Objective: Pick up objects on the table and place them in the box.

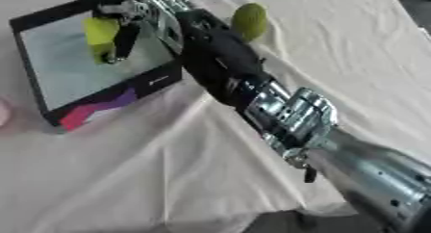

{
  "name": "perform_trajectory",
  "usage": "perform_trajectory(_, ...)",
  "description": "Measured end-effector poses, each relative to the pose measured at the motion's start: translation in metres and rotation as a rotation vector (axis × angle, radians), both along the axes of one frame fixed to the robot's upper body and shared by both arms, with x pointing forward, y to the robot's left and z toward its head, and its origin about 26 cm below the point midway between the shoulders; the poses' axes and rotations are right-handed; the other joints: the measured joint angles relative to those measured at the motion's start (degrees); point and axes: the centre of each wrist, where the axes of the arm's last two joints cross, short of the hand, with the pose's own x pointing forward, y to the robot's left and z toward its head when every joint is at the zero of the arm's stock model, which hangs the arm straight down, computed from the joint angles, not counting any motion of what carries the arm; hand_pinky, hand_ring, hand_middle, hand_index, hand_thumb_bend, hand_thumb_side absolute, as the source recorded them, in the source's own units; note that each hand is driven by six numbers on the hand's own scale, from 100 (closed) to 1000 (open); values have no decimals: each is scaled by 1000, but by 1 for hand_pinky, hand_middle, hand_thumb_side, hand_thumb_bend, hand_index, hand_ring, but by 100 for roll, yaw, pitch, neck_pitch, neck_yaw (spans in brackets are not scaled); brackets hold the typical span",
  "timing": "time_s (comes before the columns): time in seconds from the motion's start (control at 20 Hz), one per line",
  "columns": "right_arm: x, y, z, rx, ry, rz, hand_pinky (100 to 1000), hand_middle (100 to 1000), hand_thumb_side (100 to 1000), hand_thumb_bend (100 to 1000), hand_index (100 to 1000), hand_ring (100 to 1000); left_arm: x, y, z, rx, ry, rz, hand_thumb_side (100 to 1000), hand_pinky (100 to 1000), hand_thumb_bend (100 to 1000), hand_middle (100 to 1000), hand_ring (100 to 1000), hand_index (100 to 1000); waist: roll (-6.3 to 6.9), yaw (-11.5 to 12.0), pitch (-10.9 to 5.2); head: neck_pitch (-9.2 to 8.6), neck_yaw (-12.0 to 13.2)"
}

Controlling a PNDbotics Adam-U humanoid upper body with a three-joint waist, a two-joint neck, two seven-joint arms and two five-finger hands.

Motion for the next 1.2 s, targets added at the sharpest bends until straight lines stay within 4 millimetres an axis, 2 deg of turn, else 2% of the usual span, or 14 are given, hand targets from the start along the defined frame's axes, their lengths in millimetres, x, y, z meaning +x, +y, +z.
perform_trajectory(0.05, 0, 0, 0, -2, -1, 0, 847, 713, 346, 154, 876, 815, 0, 0, 0, 0, 0, 0, 696, 813, 100, 772, 854, 760, 0, 0, 0, 0, -2)
perform_trajectory(0.2, 0, 0, 0, -5, -2, 6, 877, 765, 329, 176, 916, 855, 0, 0, 0, 0, 0, 0, 697, 813, 100, 772, 854, 760, 0, 0, 0, 0, -2)
perform_trajectory(0.25, 0, 0, -1, -5, -2, 8, 892, 783, 319, 218, 929, 867, 0, 0, 0, 0, 0, 0, 697, 813, 100, 772, 855, 760, 0, -1, 0, 0, -2)
perform_trajectory(0.45, -2, 0, 2, 10, -24, 19, 912, 807, 289, 306, 951, 873, 0, 0, 0, 1, 1, -1, 697, 813, 100, 772, 855, 760, 0, -5, 0, 0, 3)
perform_trajectory(0.6, -3, 1, 4, 29, -41, 28, 928, 824, 265, 405, 966, 880, 0, 0, 0, 2, 2, -2, 697, 813, 100, 772, 856, 760, 0, -5, 0, 0, 4)
perform_trajectory(0.7, -3, 1, 5, 36, -48, 37, 933, 831, 267, 435, 974, 880, 0, 0, 0, 2, 2, -2, 697, 813, 100, 772, 856, 760, 0, -5, 0, 0, 4)
perform_trajectory(0.75, -4, 2, 5, 40, -49, 41, 940, 840, 299, 447, 979, 885, 0, 0, 0, 2, 2, -2, 697, 813, 100, 772, 856, 760, 0, -5, 0, 0, 2)
perform_trajectory(1.0, -4, 1, 5, 53, -49, 48, 964, 865, 426, 442, 1000, 896, 0, 0, 0, 2, 1, -2, 697, 814, 100, 773, 851, 761, 0, -2, 0, 0, -2)
perform_trajectory(1.2, -3, 0, 4, 66, -44, 51, 963, 865, 400, 421, 1000, 888, 0, 0, 0, 2, 1, -2, 697, 814, 100, 773, 849, 761, 0, 2, 0, 0, -11)
